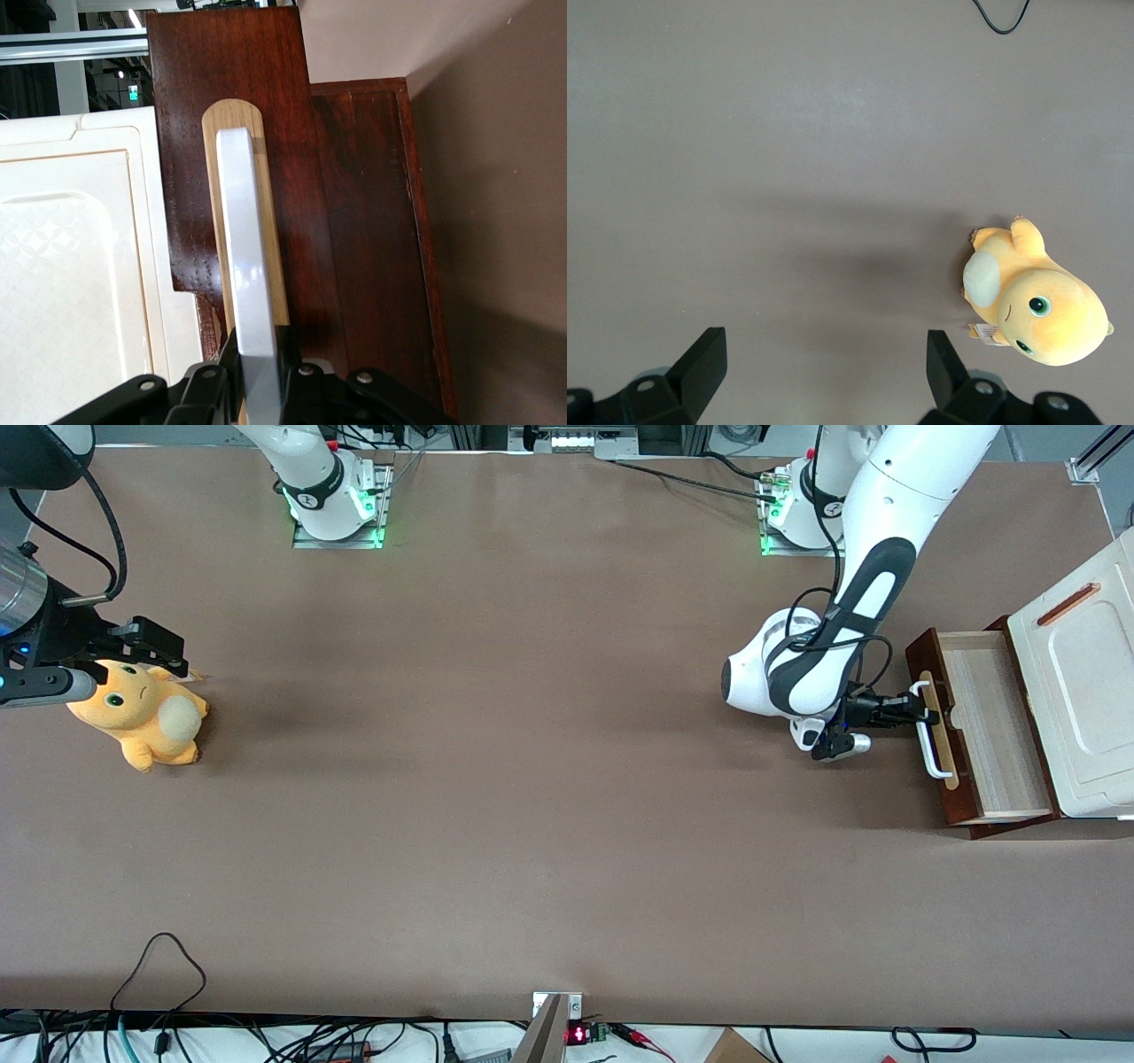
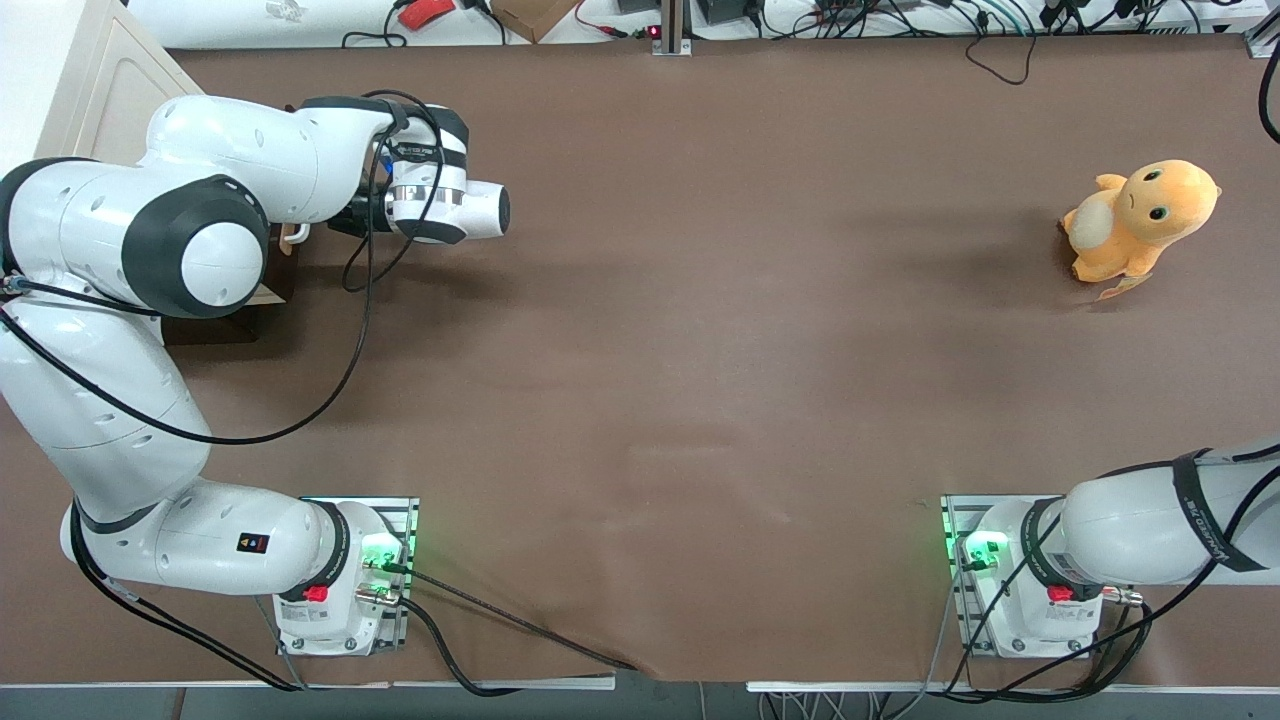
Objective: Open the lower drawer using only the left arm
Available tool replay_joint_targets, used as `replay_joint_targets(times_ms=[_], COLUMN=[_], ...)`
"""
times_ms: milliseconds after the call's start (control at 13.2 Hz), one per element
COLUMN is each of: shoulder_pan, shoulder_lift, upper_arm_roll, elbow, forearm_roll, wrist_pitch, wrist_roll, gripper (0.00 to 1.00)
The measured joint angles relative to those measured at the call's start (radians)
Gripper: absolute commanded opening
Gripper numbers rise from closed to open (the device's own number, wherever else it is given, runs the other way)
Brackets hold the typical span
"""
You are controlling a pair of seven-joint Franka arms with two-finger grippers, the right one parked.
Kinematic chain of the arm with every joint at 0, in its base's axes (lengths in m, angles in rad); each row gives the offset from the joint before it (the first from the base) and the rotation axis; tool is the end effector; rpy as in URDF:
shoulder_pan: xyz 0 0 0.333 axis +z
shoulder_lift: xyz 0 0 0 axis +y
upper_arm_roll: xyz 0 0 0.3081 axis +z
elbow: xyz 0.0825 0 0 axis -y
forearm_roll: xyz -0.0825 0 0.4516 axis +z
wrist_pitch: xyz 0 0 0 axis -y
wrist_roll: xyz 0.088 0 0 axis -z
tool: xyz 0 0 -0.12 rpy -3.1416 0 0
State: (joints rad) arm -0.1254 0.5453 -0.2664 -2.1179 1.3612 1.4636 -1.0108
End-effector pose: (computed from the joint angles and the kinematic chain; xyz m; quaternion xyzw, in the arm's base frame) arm 0.5260 -0.0927 0.1052 -0.7490 0.0854 -0.0025 0.6570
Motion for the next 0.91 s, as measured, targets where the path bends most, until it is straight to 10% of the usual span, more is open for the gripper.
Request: replay_joint_targets(times_ms=[76, 152, 227, 455, 909], shoulder_pan=[-0.002, -0.002, -0.003, -0.010, -0.004], shoulder_lift=[0.000, 0.000, 0.000, -0.010, -0.221], upper_arm_roll=[0.000, 0.000, -0.003, -0.016, -0.016], elbow=[0.000, 0.001, 0.002, 0.032, 0.206], forearm_roll=[-0.001, -0.002, -0.002, -0.072, -0.543], wrist_pitch=[0.000, 0.000, 0.024, 0.046, 0.169], wrist_roll=[0.001, 0.002, 0.026, 0.052, 0.281], gripper=[0.29, 0.76, 1.00, 1.00, 1.00])
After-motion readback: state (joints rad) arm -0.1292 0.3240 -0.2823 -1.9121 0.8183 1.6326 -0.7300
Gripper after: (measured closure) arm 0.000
